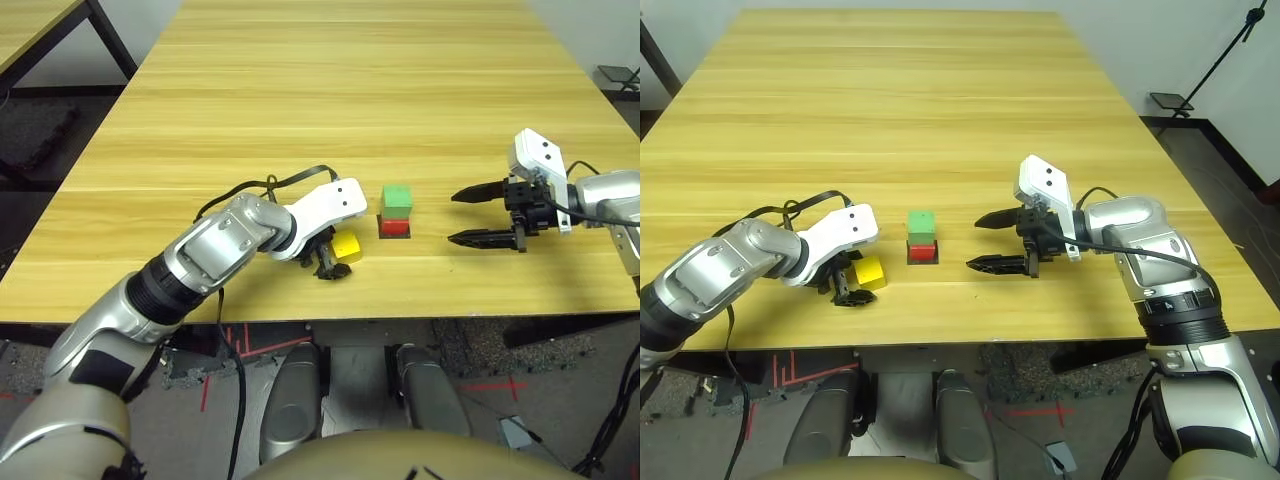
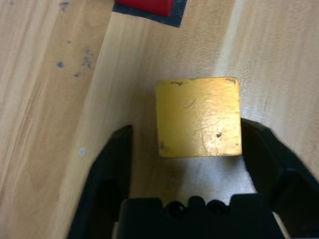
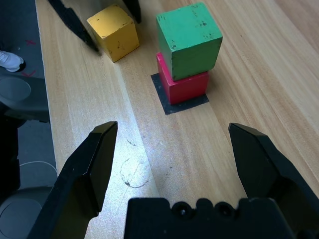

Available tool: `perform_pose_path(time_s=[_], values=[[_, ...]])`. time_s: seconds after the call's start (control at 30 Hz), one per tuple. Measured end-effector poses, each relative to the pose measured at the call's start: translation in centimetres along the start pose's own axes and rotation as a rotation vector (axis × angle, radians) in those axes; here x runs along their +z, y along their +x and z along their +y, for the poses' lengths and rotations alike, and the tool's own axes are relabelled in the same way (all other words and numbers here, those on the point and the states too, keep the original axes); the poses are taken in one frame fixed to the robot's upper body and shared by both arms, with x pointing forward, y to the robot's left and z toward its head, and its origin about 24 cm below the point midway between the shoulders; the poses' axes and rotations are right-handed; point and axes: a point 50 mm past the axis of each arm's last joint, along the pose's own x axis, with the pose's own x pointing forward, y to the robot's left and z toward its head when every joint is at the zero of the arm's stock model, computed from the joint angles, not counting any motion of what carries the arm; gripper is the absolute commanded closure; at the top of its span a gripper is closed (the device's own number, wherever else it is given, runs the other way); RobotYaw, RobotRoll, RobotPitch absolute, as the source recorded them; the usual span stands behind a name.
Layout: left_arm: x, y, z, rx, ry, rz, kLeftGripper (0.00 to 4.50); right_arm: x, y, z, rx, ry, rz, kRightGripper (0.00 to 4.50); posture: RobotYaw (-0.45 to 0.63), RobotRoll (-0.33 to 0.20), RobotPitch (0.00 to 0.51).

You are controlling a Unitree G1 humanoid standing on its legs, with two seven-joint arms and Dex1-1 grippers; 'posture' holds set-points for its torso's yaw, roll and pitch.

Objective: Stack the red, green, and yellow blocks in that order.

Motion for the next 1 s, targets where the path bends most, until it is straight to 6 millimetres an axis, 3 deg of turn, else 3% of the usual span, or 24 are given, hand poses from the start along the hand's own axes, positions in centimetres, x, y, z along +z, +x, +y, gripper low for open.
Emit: perform_pose_path(time_s=[0.1, 0.23, 0.37, 0.47, 0.63, 0.83, 1.0], values=[[0.3, -0.9, 0.3, -0.008, 0.025, 0.007, 2.5, 0.0, -0.1, -0.1, -0.005, 0.003, -0.001, 0.0, 0.05, -0.084, 0.108], [3.3, -3.5, 1.4, 0.031, 0.103, -0.062, 2.49, -0.1, -0.1, -0.1, -0.012, 0.004, -0.001, 0.0, 0.06, -0.073, 0.1], [7.5, -7.3, 3.0, 0.079, 0.204, -0.149, 2.49, -0.1, -0.2, -0.1, -0.017, 0.001, -0.002, 0.0, 0.06, -0.061, 0.089], [9.3, -8.9, 4.0, 0.09, 0.249, -0.19, 2.49, -0.1, -0.2, -0.2, -0.021, 0.001, -0.003, 0.0, 0.06, -0.056, 0.086], [11.3, -8.3, 5.4, 0.052, 0.286, -0.207, 2.49, -0.4, -0.2, -0.2, -0.031, 0.008, -0.006, 0.0, 0.03, -0.053, 0.083], [11.5, -5.1, 5.4, -0.098, 0.27, -0.15, 2.49, -1.3, -0.1, 0.3, -0.034, 0.038, 0.0, 0.0, 0.0, -0.048, 0.086], [12.2, -3.8, 5.4, -0.14, 0.304, -0.122, 2.49, -1.4, -0.1, 0.7, -0.04, 0.044, 0.0, 0.0, -0.01, -0.041, 0.087]])
